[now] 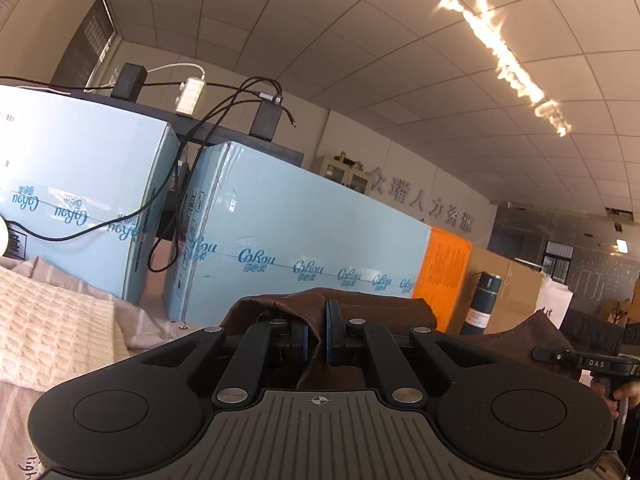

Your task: Fold clothes

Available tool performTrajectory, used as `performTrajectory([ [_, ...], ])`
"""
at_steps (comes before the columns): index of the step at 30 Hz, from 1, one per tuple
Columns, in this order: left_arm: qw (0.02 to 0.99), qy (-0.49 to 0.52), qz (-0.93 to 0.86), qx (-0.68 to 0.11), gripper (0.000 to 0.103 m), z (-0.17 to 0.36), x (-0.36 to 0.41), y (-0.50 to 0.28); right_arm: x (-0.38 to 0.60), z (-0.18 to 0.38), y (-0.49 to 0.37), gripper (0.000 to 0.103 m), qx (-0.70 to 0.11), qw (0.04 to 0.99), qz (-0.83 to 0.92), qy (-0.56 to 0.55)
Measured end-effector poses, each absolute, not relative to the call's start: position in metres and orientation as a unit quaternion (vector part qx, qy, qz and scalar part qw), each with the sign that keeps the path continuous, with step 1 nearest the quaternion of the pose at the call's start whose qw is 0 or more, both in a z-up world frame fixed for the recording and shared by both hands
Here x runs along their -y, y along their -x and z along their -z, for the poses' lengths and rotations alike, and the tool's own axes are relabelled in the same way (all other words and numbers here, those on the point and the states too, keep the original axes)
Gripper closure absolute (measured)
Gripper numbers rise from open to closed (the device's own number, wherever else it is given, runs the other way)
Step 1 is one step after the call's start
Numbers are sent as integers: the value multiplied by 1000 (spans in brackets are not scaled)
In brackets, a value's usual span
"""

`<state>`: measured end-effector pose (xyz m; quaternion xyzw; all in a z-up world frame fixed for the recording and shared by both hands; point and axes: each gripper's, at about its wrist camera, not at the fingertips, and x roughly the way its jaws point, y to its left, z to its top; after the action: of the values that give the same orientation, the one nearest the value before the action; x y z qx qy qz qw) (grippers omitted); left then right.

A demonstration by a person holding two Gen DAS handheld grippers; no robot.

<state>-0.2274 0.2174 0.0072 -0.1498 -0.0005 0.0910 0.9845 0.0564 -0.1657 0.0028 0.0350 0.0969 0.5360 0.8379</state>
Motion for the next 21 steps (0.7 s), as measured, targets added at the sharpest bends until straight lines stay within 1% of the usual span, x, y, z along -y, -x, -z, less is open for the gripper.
performTrajectory([
  [7,985,159,-33,58,97,-2,-189,303,213,5,2,96,-81,848,-521,-50],
  [9,984,170,-7,58,97,4,-186,321,225,9,15,96,-83,851,-516,-55],
  [12,984,175,18,27,96,14,-180,336,239,20,32,91,-97,858,-501,-63],
  [13,984,175,23,11,96,16,-180,339,245,23,36,86,-102,861,-494,-66],
  [14,984,175,29,-6,96,19,-179,342,250,24,41,77,-105,865,-486,-69],
  [15,984,175,34,-22,95,22,-178,345,256,24,45,72,-106,871,-475,-71],
  [17,983,170,34,-56,91,25,-176,350,269,24,54,45,-107,882,-453,-74],
  [19,982,162,37,-91,82,25,-175,354,281,23,62,34,-106,894,-429,-78],
  [20,981,155,37,-106,69,26,-174,358,289,22,63,31,-104,900,-416,-81],
  [21,981,156,30,-112,52,27,-174,362,296,20,64,30,-101,903,-409,-88],
])
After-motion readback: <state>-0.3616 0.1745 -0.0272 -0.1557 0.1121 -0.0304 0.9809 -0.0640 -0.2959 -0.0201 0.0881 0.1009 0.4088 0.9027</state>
